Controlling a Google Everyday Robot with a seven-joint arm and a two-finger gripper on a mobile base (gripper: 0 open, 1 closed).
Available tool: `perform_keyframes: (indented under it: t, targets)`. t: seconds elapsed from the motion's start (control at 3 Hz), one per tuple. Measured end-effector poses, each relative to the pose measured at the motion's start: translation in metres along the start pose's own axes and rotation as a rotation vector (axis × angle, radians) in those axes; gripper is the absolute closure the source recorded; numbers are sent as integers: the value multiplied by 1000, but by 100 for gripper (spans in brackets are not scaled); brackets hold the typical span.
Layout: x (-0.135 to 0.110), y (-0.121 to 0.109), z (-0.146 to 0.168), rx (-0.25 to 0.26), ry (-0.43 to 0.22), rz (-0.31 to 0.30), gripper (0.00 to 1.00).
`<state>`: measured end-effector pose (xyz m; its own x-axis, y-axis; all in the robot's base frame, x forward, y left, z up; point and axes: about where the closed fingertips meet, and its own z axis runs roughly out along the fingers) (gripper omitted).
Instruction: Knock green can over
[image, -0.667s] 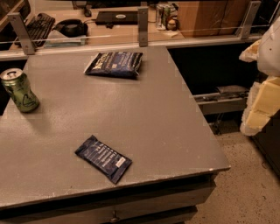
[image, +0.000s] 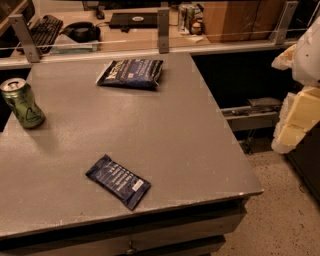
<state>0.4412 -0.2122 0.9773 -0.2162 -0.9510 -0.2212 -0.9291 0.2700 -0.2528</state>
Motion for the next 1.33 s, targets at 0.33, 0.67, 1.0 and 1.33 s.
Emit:
perform_keyframes:
  t: [0.33, 0.67, 1.0, 1.33]
  targets:
    - [-41, -7, 25, -23, -105, -22, 0]
    - [-126, -21, 63, -69, -289, -80, 0]
    - [-241, -25, 91, -135, -519, -129, 0]
    - [-313, -14, 93, -182, -650, -143, 0]
